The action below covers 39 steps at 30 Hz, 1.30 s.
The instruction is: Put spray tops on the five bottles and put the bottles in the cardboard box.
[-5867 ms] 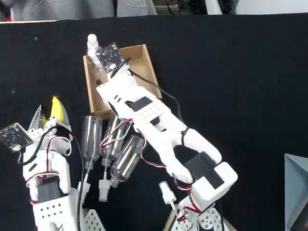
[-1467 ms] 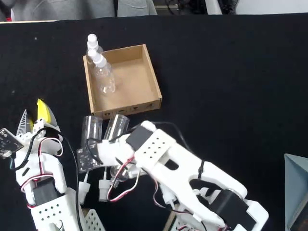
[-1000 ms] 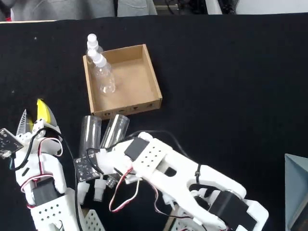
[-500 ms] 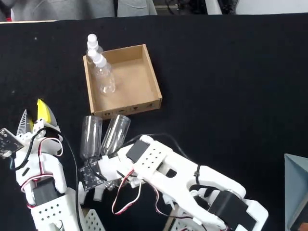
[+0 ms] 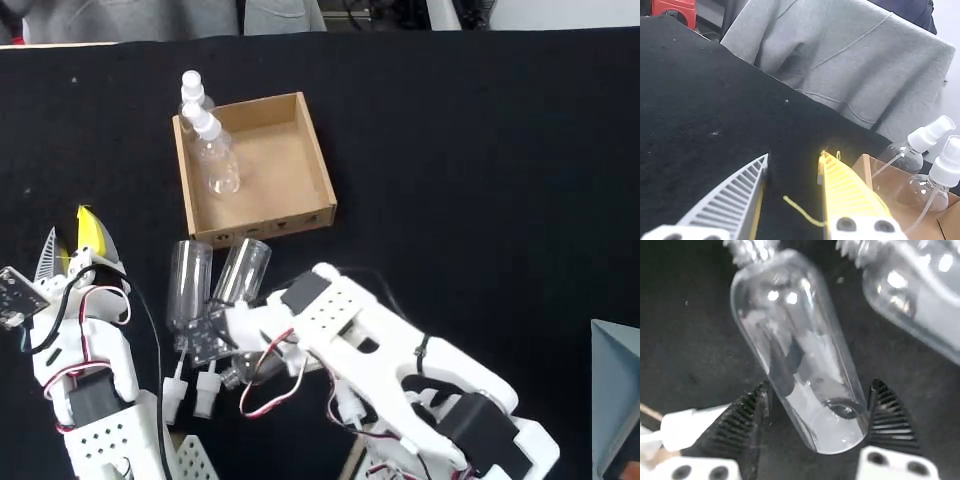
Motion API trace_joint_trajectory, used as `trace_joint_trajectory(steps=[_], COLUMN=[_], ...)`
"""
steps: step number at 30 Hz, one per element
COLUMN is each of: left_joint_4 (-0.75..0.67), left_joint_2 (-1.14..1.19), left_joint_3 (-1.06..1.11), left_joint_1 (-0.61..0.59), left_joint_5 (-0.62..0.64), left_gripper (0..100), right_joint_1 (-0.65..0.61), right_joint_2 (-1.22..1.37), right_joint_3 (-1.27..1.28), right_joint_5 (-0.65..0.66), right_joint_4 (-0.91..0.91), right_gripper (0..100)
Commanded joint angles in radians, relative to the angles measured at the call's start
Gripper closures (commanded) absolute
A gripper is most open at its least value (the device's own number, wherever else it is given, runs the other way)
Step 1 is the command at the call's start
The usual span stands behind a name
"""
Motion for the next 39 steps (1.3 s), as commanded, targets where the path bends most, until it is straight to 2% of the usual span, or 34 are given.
trace_joint_trajectory(steps=[1, 6, 16, 20, 26, 30, 39], left_joint_4=[-0.025, -0.026, -0.028, -0.028, -0.028, -0.028, -0.028], left_joint_2=[-0.018, -0.018, -0.018, -0.018, -0.018, -0.018, -0.018], left_joint_3=[0.021, 0.021, 0.021, 0.021, 0.021, 0.021, 0.021], left_joint_1=[-0.004, -0.002, -0.002, -0.002, -0.002, -0.002, -0.004], left_joint_5=[-0.003, -0.003, -0.003, -0.003, -0.003, -0.003, -0.003], left_gripper=[85, 85, 85, 85, 85, 85, 85], right_joint_1=[0.049, 0.031, -0.101, -0.127, -0.190, -0.226, -0.230], right_joint_2=[-0.061, -0.061, -0.054, -0.053, -0.053, -0.053, -0.053], right_joint_3=[-0.053, -0.105, -0.105, -0.101, -0.047, -0.038, -0.031], right_joint_5=[0.011, 0.011, 0.002, -0.077, -0.098, -0.161, -0.166], right_joint_4=[0.068, 0.092, 0.089, 0.026, -0.078, -0.126, -0.130], right_gripper=[73.7, 73.4, 73.3, 73.3, 73.2, 73.3, 73.7])
